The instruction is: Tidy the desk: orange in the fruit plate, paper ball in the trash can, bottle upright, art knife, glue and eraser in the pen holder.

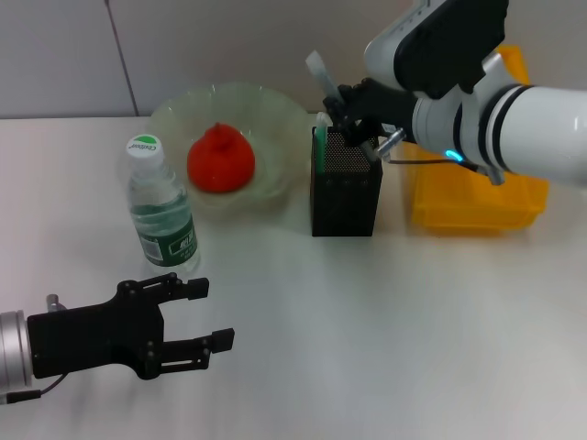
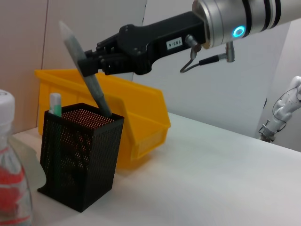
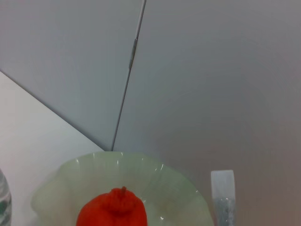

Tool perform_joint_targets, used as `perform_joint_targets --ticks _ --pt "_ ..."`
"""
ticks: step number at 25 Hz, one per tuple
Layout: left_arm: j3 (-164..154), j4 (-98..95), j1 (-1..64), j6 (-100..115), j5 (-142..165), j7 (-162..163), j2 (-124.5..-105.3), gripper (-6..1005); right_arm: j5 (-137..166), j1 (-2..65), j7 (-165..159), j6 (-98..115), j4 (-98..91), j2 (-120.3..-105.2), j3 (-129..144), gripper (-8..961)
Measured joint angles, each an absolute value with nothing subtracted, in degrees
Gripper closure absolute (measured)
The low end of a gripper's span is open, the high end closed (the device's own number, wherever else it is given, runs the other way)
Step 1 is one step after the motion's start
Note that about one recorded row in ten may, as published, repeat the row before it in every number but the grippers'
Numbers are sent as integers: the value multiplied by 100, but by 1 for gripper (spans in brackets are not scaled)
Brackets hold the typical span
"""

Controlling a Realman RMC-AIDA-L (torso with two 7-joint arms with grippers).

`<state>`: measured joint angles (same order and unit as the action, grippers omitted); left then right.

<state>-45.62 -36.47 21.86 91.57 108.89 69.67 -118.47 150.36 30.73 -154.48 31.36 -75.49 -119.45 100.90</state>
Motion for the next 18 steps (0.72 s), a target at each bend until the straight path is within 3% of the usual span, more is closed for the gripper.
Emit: perform_joint_targets --ticks 18 --pt "-4562 -3638 2129 9204 10827 6919 -11848 185 14756 2936 -15425 2649 -7252 -11930 10280 691"
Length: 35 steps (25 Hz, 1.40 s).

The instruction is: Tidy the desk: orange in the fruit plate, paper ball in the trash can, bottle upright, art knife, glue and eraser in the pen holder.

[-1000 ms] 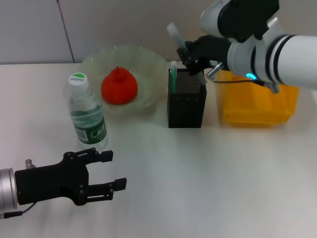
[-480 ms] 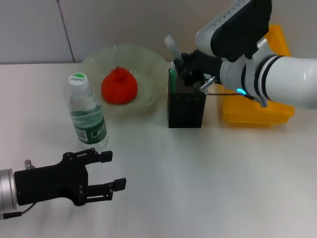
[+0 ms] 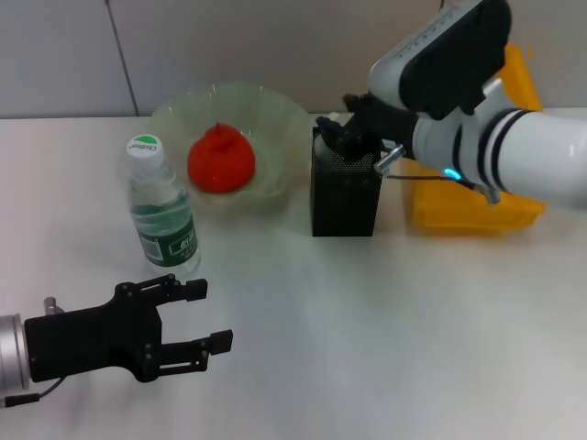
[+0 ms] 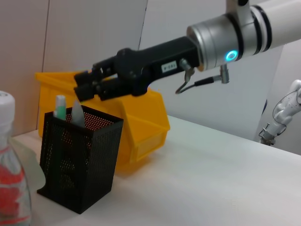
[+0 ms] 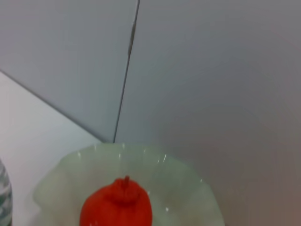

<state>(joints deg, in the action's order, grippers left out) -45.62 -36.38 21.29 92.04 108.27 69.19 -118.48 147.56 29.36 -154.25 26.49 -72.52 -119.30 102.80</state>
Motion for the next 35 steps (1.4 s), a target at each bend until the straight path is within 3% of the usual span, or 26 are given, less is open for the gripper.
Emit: perform_joint_targets --ticks 8,13,16,21,30,35 --pt "-4530 -3671 2116 9486 10817 6952 -11831 185 14640 2199 -15280 3386 -8530 -11941 9963 460" --pt "-4360 -3696 2154 9648 10810 6981 -11813 184 12936 1647 -13725 4118 -8989 -11926 9356 302" --pt "-4281 -3696 2180 9676 10810 6992 -11809 184 10697 1584 -12120 5785 -8782 -11910 8086 295" --pt "-4270 -3696 2188 9742 10810 7054 -11818 184 9785 1874 -11199 8153 -8210 -11901 6479 289" --pt "-4282 -3700 2184 9917 10808 7033 -11805 185 9524 1552 -9086 9510 -7121 -11926 5925 291" --pt "-4328 -3687 2256 9931 10868 7165 -11702 185 9586 1552 -8222 9987 -6196 -11836 5872 292"
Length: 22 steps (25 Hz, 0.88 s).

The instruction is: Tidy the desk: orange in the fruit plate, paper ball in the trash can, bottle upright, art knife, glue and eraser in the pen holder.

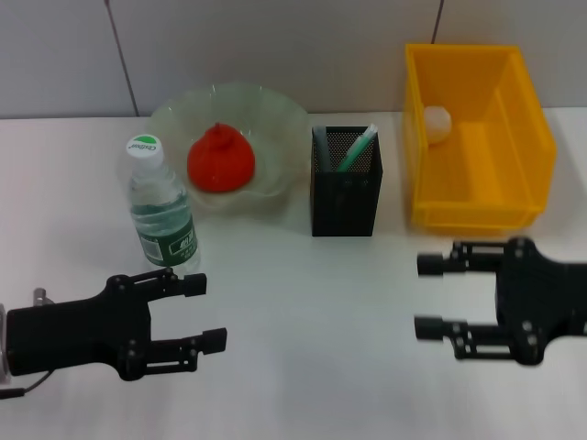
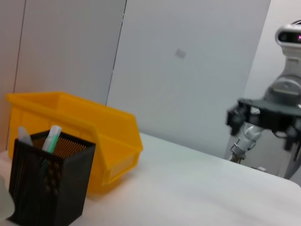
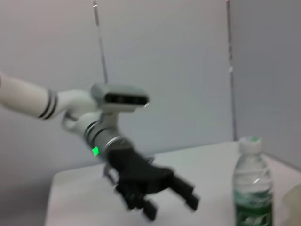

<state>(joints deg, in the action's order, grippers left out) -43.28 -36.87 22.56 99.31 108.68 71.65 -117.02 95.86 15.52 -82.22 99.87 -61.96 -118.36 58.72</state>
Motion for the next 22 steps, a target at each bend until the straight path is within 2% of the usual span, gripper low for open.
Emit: perform_joint_targets --ticks 3,10,16,22 --pt "-4334 -3669 2318 9937 10928 7320 -11598 185 9841 1640 -7861 10046 -5654 -11775 5796 293" --pt "-4334 -3709 2496 10099 11243 7649 -11440 184 10350 1811 -7747 9945 -5320 -11785 5452 295" --pt "-4333 -3786 2583 10184 11390 7764 -11420 184 10490 1940 -7711 9968 -4954 -11639 5356 296" --pt "-4332 -3825 2606 10189 11450 7779 -11425 184 10512 1952 -7583 9954 -4818 -11625 5353 297"
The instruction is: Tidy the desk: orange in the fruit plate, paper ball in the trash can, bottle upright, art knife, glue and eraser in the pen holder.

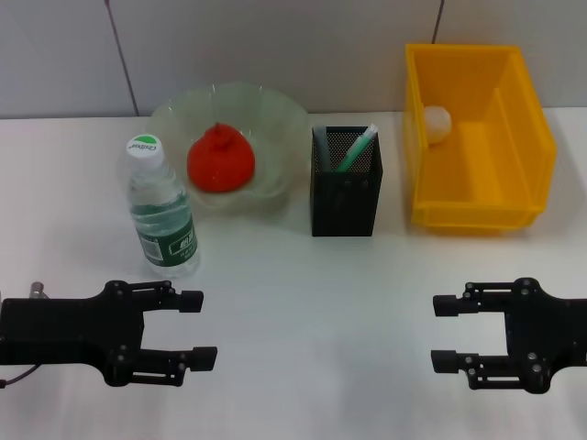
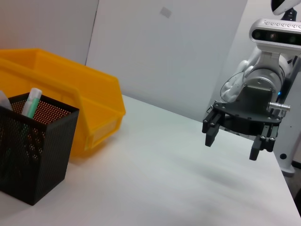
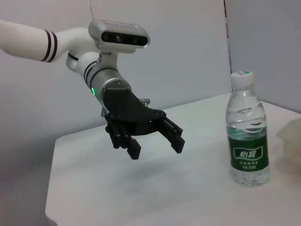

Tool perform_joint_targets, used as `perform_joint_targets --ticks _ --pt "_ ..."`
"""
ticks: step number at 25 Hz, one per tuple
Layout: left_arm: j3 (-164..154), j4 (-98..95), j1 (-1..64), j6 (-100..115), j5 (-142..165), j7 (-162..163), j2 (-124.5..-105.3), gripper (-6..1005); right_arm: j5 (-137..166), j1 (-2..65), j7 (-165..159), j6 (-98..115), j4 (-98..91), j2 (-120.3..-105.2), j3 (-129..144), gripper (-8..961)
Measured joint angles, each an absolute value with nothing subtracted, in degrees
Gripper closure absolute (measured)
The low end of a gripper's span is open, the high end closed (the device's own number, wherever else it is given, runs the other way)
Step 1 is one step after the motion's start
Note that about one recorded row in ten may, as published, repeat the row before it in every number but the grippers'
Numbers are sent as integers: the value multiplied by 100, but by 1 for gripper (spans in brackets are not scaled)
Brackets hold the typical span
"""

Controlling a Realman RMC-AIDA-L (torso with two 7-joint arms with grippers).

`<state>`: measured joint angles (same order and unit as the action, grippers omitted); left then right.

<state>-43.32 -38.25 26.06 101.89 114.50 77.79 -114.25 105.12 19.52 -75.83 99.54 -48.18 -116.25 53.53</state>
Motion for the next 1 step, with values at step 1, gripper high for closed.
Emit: perform_joint_targets --ticks 1 --pt "-4326 -3854 2669 10206 11602 7813 -11444 184 10517 1951 -7570 9959 -4813 -11632 5352 297"
